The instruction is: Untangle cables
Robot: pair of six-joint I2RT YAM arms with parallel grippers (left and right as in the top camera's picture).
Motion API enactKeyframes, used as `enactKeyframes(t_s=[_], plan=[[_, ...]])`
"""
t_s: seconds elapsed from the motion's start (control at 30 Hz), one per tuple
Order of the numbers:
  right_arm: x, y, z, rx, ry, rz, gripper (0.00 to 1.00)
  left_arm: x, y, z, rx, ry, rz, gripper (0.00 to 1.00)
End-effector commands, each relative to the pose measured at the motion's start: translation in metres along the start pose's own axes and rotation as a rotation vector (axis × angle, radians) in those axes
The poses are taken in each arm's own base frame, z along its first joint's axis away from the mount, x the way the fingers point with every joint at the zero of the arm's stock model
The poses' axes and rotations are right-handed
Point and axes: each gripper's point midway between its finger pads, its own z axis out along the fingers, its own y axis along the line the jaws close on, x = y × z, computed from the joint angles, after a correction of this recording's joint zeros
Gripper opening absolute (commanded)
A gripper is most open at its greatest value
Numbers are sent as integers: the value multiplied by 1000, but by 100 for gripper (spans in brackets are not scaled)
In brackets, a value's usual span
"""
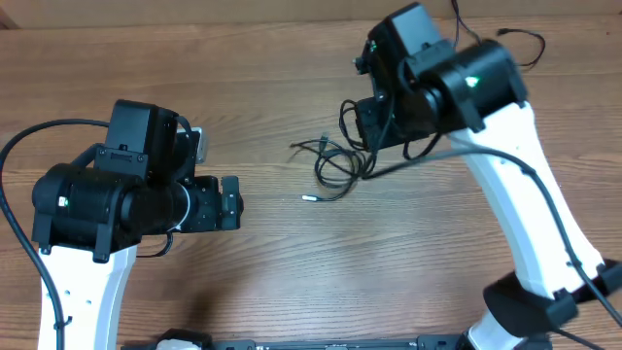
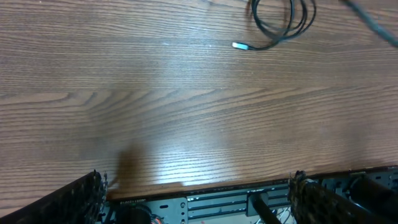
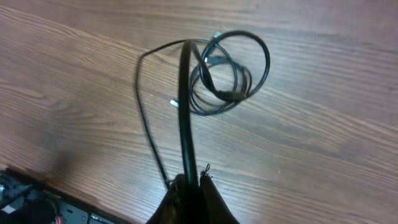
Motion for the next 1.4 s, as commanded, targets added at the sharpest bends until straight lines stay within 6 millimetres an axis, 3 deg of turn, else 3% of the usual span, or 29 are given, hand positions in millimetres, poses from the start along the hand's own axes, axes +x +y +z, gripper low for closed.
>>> enactKeyframes(t_s=[0.0, 0.13, 0.17, 0.27, 0.4, 0.53, 0.67, 0.77, 0.87, 1.07, 1.37], plan=[[-3, 3, 10, -15, 24, 30, 8, -3, 1, -1, -5, -10, -8, 96], [-3, 8, 19, -40, 53, 33, 16, -3, 1, -1, -5, -10, -8, 97], [-3, 8, 20, -42, 57, 33, 21, -3, 1, -1, -5, -11, -8, 97], [-3, 8, 22, -40, 62, 34, 53, -3, 1, -1, -5, -11, -8, 97], [-1, 16, 21, -86, 72, 35, 72, -3, 1, -1, -5, -11, -8, 97], [3, 30, 25, -156, 100, 29, 73, -3, 1, -1, -5, -11, -8, 97], [5, 37, 44, -151, 114, 6, 75, -3, 1, -1, -8, -12, -9, 97], [5, 40, 64, -155, 119, -4, 84, -3, 2, -1, -13, -14, -46, 97], [7, 41, 85, -160, 127, -6, 99, -6, 12, -1, -66, -30, -126, 97], [7, 60, 110, -289, 130, -8, 100, -10, 24, 0, -138, -51, -218, 98], [6, 58, 139, -294, 107, 19, 100, -17, 46, -4, -258, -111, -353, 100]])
